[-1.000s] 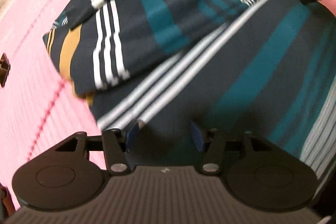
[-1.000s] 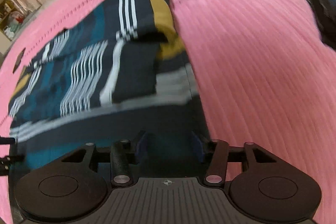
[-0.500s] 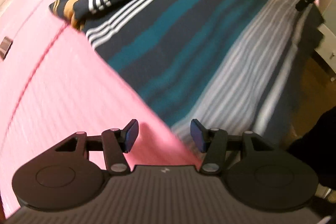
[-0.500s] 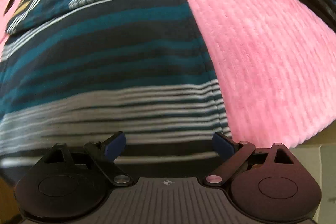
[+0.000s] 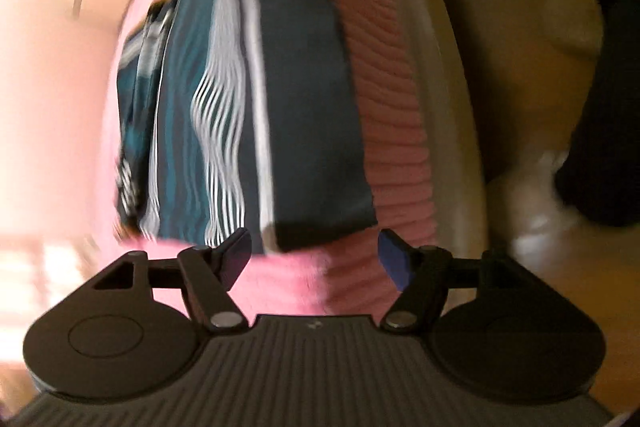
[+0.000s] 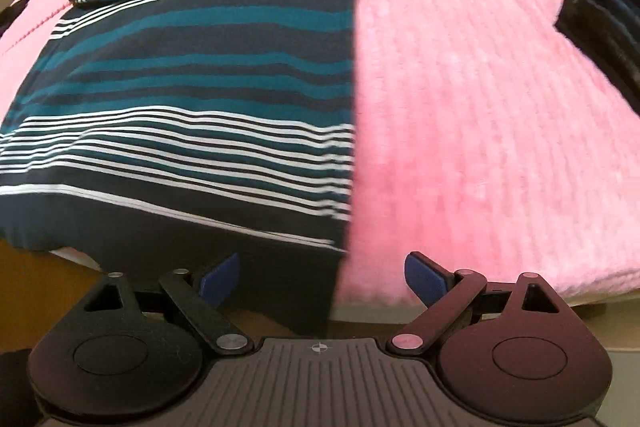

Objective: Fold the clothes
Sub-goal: 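Grasp the sweater side edge with both grippers and fold it over lengthwise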

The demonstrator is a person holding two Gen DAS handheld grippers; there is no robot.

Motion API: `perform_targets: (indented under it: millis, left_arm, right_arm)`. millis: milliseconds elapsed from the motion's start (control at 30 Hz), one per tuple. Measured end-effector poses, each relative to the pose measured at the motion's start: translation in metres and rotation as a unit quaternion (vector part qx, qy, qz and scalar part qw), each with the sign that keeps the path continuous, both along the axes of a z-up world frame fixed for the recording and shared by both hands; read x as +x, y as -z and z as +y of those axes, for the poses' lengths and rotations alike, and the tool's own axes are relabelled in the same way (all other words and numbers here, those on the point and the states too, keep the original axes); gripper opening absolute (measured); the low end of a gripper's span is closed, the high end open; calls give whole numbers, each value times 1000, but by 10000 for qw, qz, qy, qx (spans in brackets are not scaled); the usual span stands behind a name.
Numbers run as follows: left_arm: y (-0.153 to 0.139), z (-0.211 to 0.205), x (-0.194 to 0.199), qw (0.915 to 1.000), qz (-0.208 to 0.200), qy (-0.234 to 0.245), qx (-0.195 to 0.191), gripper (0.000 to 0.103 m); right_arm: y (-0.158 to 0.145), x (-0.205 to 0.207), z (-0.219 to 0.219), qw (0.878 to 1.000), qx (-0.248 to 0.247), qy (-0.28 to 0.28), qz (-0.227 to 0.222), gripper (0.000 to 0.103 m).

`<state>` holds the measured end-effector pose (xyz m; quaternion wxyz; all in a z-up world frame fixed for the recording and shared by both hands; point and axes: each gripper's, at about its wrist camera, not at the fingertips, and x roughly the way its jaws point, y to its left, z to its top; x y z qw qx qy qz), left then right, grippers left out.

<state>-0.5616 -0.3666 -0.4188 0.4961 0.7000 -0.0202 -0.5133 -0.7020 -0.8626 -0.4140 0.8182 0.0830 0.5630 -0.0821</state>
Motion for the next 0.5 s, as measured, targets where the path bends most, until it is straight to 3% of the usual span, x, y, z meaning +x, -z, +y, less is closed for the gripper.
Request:
perform_targets:
  millis: [67, 133, 167, 200, 300, 400, 433, 500]
  left_arm:
    - [15, 0, -1, 9983, -368, 453, 22, 61]
    - [16, -3, 2, 9974, -427, 579, 38, 46]
    - [8, -6, 4, 9987, -235, 461, -14, 27]
    - [-7, -9, 7, 9995, 79, 288, -134, 17]
    - [-66, -16, 18, 9932, 891, -198, -727, 12]
    - [-123, -36, 45, 9712, 1649, -1191, -1244, 10]
    - [-138, -43, 55, 9613, 1869, -1494, -1367, 10]
    - [-161, -56, 74, 9409, 2256, -1999, -1544, 10]
  right_arm:
    - [1, -7, -7, 10000, -27, 86, -39, 92]
    - [2, -12, -12, 9998, -62, 167, -49, 92]
    - [1, -14, -13, 9998, -80, 191, -55, 92]
    - [-1, -17, -14, 9997, -108, 179, -85, 92]
    - [-18, -22, -2, 9986, -237, -296, -376, 92]
    - [-30, -26, 33, 9863, -425, -1440, -687, 93]
    - [-31, -28, 48, 9769, -506, -1928, -766, 100]
    - [-25, -35, 77, 9538, -769, -2774, -860, 103]
